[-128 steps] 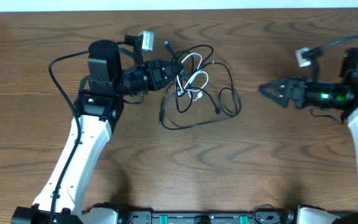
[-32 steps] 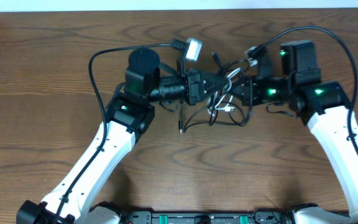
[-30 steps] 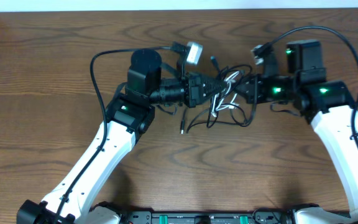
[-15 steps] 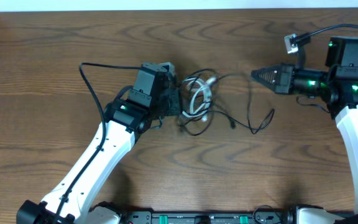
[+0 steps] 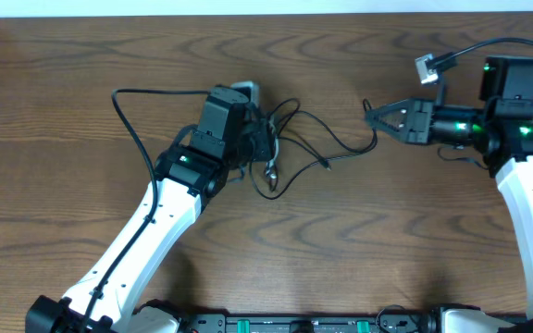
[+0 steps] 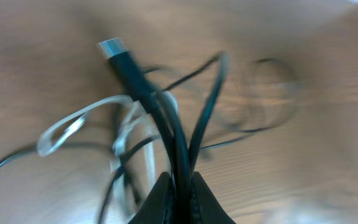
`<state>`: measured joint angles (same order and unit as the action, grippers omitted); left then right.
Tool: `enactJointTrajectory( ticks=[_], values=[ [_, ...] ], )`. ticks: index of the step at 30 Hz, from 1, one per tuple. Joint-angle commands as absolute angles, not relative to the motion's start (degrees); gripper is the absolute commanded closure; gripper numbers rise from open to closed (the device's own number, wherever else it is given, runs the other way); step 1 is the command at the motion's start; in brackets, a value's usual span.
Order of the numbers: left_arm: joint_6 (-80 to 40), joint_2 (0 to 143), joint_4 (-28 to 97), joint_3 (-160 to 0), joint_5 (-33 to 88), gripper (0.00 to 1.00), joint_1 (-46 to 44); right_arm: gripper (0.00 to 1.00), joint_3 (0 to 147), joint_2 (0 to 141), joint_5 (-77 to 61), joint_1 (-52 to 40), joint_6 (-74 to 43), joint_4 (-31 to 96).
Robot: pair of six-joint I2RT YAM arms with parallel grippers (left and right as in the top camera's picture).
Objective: Untangle cables
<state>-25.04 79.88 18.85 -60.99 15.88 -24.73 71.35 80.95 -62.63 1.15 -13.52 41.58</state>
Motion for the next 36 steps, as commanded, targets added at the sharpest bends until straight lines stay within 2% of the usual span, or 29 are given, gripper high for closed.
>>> enactJointTrajectory(
  ticks=[1, 2, 3, 7, 11, 13, 30, 33, 35, 36],
  values=[
    [-24.8, 80.1, 13.3, -61.2, 31.1, 0.92, -24.4, 0.53, 71.3, 81.0, -55.0, -1.6, -13.2, 42.2],
    [-25.9, 80.1, 11.0, -61.2, 33.6, 0.92, -24.4, 0.43, 71.3, 81.0, -54.3, -2.6, -13.2, 42.2],
    [-27.0, 80.1, 9.3, -61.2, 35.3, 0.92, -24.4, 0.38, 71.3, 81.0, -53.8, -3.2, -13.2, 42.2],
    [-31.3, 80.1, 2.5, -61.2, 41.0, 0.92, -24.4, 0.31, 71.3, 81.0, -49.3, -7.4, -13.3, 42.2],
    [-35.0, 80.1, -1.3, -61.2, 43.0, 0.92, -24.4, 0.31, 71.3, 81.0, -44.5, -10.3, -16.6, 42.8],
    [-37.4, 80.1, -8.1, -61.2, 48.8, 0.92, -24.4, 0.31, 71.2, 81.3, -37.8, -12.1, -21.4, 44.5],
    [-44.1, 80.1, -18.3, -61.2, 55.0, 0.92, -24.7, 0.32, 71.2, 85.9, -36.9, -15.0, -22.3, 43.8],
    [-46.0, 80.1, -21.4, -61.2, 56.4, 0.92, -25.2, 0.35, 71.2, 87.7, -37.0, -15.3, -22.3, 42.9],
    [-46.2, 80.1, -21.8, -61.2, 56.4, 0.92, -25.5, 0.49, 71.2, 88.5, -37.0, -15.4, -22.3, 42.5],
    [-46.2, 80.1, -21.8, -61.2, 56.6, 0.92, -25.5, 0.62, 71.2, 88.9, -36.9, -15.4, -22.3, 42.3]
  ],
)
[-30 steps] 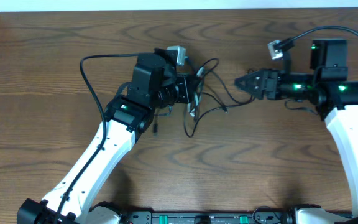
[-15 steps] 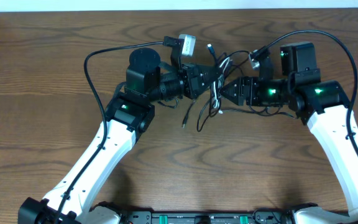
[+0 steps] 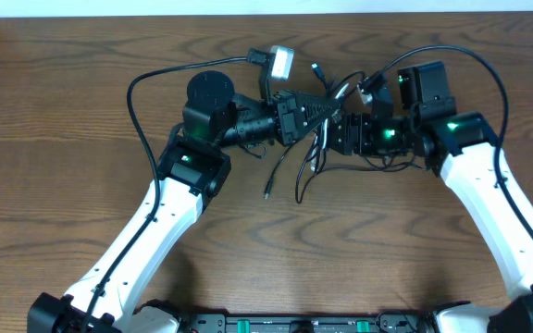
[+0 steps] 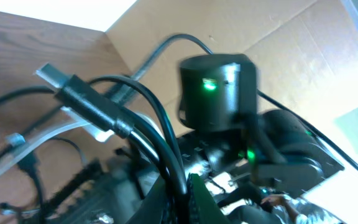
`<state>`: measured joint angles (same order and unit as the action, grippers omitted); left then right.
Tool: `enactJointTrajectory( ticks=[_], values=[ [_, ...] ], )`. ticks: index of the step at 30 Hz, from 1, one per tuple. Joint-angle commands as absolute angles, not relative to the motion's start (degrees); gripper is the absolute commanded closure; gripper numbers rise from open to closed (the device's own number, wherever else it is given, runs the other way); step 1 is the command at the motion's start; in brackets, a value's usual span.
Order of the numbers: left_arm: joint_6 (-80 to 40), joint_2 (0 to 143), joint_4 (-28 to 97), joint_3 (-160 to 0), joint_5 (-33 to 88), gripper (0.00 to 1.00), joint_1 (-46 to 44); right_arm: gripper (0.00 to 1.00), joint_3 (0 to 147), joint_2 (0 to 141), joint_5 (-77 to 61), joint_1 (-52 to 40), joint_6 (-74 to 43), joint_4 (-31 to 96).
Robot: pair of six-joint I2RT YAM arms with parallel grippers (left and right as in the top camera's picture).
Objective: Untangle cables
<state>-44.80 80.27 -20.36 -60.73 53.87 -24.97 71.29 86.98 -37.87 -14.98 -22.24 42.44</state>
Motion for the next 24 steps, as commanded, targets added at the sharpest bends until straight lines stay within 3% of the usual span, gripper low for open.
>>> enactJointTrajectory(
  ticks=[1, 3, 4, 6, 18, 24],
  values=[
    [-46.2, 80.1, -21.7, -61.2, 56.6, 0.92, -25.5, 0.68, 71.2, 89.1, -36.8, -15.4, -22.3, 42.0],
    [-46.3, 80.1, -21.8, -61.2, 56.6, 0.92, -25.5, 0.78, 71.2, 89.3, -35.2, -15.4, -22.3, 42.0],
    [-46.2, 80.0, -21.8, -61.2, 56.6, 0.92, -25.5, 0.91, 71.2, 89.3, -32.1, -15.3, -22.3, 42.3],
    [-46.2, 80.1, -21.8, -61.2, 56.6, 0.92, -25.5, 0.98, 71.2, 89.3, -28.2, -15.3, -22.3, 43.3],
    [-46.2, 80.1, -19.4, -61.2, 56.6, 0.92, -20.4, 0.99, 71.2, 89.3, 4.1, -6.9, -30.5, 60.5],
    [-46.1, 80.1, -15.9, -61.2, 56.5, 0.92, -17.8, 0.99, 71.2, 89.3, -3.5, -1.2, -28.3, 60.9]
  ],
)
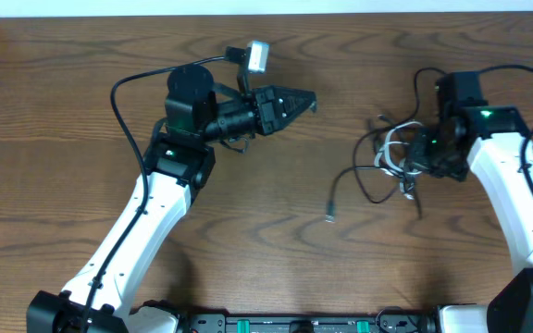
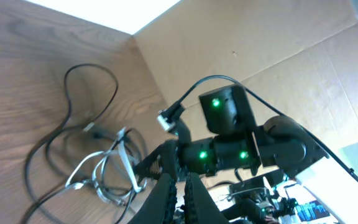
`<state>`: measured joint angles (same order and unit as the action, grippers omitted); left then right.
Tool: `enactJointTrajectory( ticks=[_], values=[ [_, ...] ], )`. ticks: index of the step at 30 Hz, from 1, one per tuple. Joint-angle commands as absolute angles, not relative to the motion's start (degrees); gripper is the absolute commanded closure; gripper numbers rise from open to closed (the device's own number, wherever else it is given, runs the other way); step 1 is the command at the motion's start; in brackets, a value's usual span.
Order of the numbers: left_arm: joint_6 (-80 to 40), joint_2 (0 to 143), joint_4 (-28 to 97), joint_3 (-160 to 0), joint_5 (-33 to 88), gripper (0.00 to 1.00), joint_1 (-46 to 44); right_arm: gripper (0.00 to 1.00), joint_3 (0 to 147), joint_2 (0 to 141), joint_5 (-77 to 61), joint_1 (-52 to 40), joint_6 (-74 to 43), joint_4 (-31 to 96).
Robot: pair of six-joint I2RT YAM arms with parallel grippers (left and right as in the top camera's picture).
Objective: Untangle cables
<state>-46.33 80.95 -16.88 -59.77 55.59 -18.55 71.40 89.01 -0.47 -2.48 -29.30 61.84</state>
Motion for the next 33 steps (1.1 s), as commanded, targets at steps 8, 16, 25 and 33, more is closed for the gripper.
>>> enactJointTrajectory(
  ticks=[8, 16, 25, 33],
  values=[
    [-35.1, 80.1, -7.5, -61.2, 55.2, 0.92, -17.8, 0.99, 71.2, 89.3, -32.7, -1.6, -15.8, 52.1],
    [-28.1, 80.3, 17.4, -61.2, 33.3, 0.92, -17.8, 0.99, 71.2, 89.3, -71.5, -1.6, -9.6, 38.2],
    [-28.1, 81.5, 20.1, -61.2, 32.5, 0.83, -18.2, 0.99, 71.2, 89.3, -78.4, -1.6, -12.0, 30.8],
    [-28.2, 81.5, 15.6, -61.2, 34.1, 0.38, -21.4, 0.99, 71.2, 89.3, -83.2, -1.6, -12.3, 28.0]
  ],
)
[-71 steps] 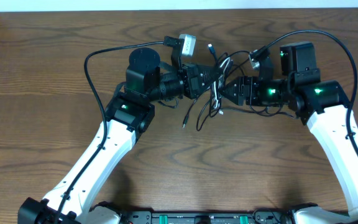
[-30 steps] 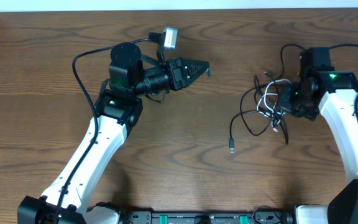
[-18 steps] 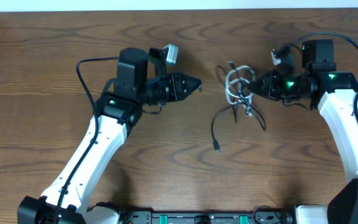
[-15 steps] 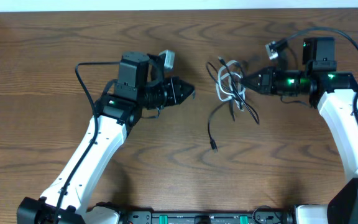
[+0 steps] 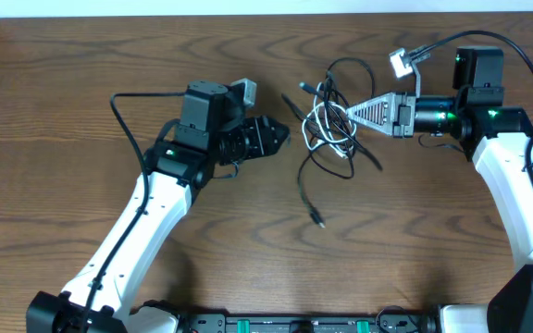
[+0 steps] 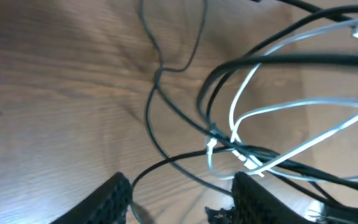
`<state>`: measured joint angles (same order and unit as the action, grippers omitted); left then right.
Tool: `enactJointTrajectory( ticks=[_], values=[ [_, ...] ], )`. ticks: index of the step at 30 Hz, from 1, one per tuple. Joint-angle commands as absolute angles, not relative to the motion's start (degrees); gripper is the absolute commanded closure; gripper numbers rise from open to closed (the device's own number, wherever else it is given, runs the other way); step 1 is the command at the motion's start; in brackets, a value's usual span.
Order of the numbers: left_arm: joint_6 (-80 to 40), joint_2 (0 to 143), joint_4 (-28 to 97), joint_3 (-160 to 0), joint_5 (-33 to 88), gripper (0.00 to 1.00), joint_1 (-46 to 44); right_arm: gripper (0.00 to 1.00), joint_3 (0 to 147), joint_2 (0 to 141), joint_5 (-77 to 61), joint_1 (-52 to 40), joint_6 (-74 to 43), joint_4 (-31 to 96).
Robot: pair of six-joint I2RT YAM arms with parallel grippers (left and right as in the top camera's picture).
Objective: Untangle cables
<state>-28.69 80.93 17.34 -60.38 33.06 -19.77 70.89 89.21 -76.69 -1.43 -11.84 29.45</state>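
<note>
A tangle of black and white cables (image 5: 329,120) lies at the table's upper middle. One black strand trails down from it to a small plug (image 5: 319,222). My right gripper (image 5: 350,113) points left and is shut on the tangle's right side. My left gripper (image 5: 280,137) stands open just left of the tangle, with nothing in it. In the left wrist view, the spread fingers (image 6: 114,196) frame white loops (image 6: 253,112) and black strands (image 6: 272,62) a short way ahead over the wood.
The brown wooden table (image 5: 248,268) ends at a white strip along the far edge. The left arm's own black lead (image 5: 123,111) loops out to the left. The right arm's lead carries a white plug (image 5: 399,63) above its wrist.
The tangle was at the right under my downward-pointing right gripper; now that gripper points left and holds it at the upper middle. My left gripper, shut then, is lower and open.
First my left gripper was shut on a black cable in the tangle at centre-left, and my right stood open far right. Then both grippers met at the tangle. After that the tangle was at the right with my right gripper; now it is held mid-table.
</note>
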Motion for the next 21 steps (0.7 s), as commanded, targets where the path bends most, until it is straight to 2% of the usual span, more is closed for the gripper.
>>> enactJointTrajectory(
  ticks=[1, 5, 8, 16, 21],
  values=[
    [-28.1, 81.5, 14.9, -61.2, 34.0, 0.36, -22.0, 0.99, 71.2, 89.3, -83.5, -1.6, -12.6, 27.7],
    [-28.1, 81.6, 12.3, -61.2, 34.0, 0.29, -24.1, 0.99, 71.2, 89.3, -85.0, -1.6, -13.3, 27.4],
    [-28.1, 81.6, 10.7, -61.2, 32.4, 0.29, -25.1, 0.99, 71.2, 89.3, -87.1, -1.6, -13.3, 27.4],
    [-28.1, 81.7, 9.8, -61.2, 15.5, 0.29, -25.3, 0.99, 71.2, 89.3, -89.5, -1.8, -13.3, 27.4],
    [-28.1, 81.7, 6.2, -61.2, 14.3, 0.29, -25.3, 0.99, 71.2, 89.3, -89.5, -3.0, -13.2, 27.4]
  ],
)
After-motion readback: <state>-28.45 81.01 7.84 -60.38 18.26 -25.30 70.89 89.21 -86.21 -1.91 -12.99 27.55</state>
